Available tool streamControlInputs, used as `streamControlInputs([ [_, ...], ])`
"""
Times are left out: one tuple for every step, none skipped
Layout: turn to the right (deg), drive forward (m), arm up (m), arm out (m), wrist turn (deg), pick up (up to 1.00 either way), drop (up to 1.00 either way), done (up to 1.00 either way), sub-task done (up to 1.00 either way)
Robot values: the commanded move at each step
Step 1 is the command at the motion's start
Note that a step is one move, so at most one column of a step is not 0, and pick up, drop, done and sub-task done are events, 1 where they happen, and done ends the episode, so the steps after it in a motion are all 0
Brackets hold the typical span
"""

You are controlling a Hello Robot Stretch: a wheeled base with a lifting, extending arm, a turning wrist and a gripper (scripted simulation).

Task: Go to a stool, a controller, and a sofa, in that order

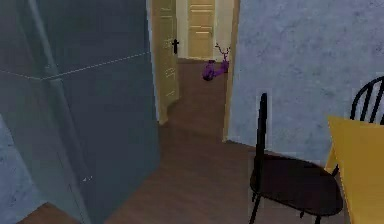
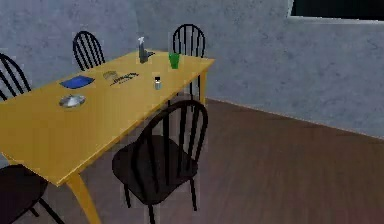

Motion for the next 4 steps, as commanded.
streamControlInputs([
  [0.0, 1.0, 0.0, 0.0, 0.0, 0.0, 0.0, 0.0, 0.0],
  [27.0, 0.0, 0.0, 0.0, 0.0, 0.0, 0.0, 0.0, 0.0],
  [0.0, 0.45, 0.0, 0.0, 0.0, 0.0, 0.0, 0.0, 0.0],
  [-42.0, 0.0, 0.0, 0.0, 0.0, 0.0, 0.0, 0.0, 0.0],
])
